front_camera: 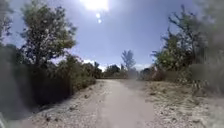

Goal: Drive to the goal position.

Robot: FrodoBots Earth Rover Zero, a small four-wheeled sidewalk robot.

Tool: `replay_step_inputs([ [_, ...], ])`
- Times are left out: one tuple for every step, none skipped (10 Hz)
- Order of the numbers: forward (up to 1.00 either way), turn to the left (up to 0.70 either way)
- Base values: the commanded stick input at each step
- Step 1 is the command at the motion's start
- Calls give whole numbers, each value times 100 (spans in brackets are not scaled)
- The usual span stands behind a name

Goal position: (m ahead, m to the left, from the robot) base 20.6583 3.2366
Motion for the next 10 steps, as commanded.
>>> replay_step_inputs([
  [45,0],
  [45,0],
  [45,0],
  [45,0],
  [45,0],
  [45,0],
  [45,0],
  [45,0],
  [45,0],
  [45,0],
])
